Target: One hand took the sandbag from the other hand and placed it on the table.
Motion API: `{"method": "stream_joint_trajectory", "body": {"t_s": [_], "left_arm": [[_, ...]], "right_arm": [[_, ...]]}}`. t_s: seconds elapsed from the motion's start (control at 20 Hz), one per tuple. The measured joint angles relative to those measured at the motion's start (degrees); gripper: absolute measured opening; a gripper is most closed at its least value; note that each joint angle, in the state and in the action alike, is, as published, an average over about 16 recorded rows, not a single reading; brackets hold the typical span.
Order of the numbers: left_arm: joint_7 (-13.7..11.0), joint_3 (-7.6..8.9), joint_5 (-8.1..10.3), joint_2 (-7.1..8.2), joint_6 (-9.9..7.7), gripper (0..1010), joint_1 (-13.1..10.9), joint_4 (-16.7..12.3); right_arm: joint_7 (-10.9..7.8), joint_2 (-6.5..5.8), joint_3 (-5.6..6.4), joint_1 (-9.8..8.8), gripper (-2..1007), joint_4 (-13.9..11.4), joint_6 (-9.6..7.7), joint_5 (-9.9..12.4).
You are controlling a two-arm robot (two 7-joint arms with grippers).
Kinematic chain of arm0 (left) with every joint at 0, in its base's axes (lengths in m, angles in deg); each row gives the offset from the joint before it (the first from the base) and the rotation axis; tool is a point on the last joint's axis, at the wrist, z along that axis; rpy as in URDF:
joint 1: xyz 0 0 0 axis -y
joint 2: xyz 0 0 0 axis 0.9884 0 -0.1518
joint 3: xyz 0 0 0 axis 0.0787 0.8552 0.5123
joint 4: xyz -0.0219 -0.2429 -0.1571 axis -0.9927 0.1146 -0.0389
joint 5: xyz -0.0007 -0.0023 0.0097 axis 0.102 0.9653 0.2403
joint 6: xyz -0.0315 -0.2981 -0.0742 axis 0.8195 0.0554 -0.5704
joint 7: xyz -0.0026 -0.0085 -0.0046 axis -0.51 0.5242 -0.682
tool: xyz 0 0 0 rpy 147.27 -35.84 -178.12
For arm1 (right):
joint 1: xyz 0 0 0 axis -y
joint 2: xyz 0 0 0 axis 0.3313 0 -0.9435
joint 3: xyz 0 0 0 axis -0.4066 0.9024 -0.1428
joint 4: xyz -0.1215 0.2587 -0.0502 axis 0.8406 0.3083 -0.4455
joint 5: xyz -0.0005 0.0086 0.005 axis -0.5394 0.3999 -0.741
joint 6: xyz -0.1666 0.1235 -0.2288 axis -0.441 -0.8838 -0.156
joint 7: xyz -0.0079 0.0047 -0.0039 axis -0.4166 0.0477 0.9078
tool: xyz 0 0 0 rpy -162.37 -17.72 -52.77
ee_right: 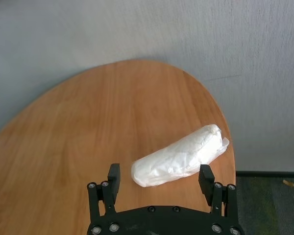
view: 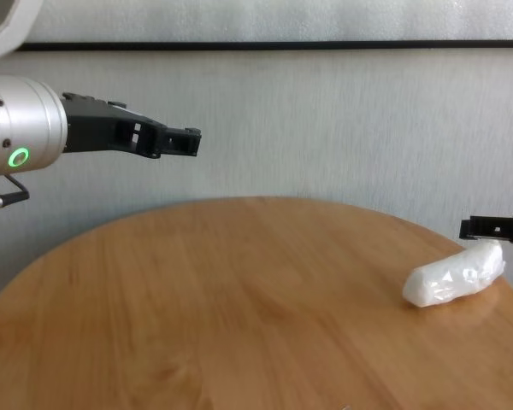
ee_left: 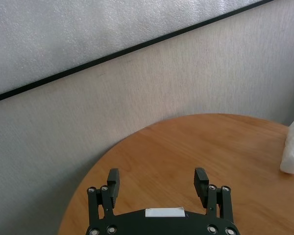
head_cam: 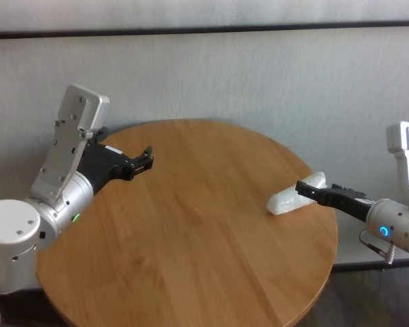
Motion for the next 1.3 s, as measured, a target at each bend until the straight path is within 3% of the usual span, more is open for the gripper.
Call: {"method": "stream_joint_trajectory", "body": {"t_s": [0.3,0.7,0.95,1.3], "left_arm": [[0.00,0.00,0.00,0.00,0.00,999,0.00,0.00],[0.00,0.00,0.00,0.00,0.00,1000,0.00,0.00],[0.00,0.00,0.00,0.00,0.00,1000,0.00,0.00],[0.00,0.00,0.00,0.00,0.00,1000,0.00,0.00]], "right_arm": [[-1.82,-0.16,-0.05,-0.42,1005,-1.30,1.29,-1.29],[-5.04,0.08,-0.58,-0.20,1005,-3.11,3.95,-4.57],[-6.66,0.96,-1.38,0.71,1005,-3.60,5.13,-6.85],[-8.30,3.13,-3.01,2.44,1005,-3.80,5.66,-9.70]]}}
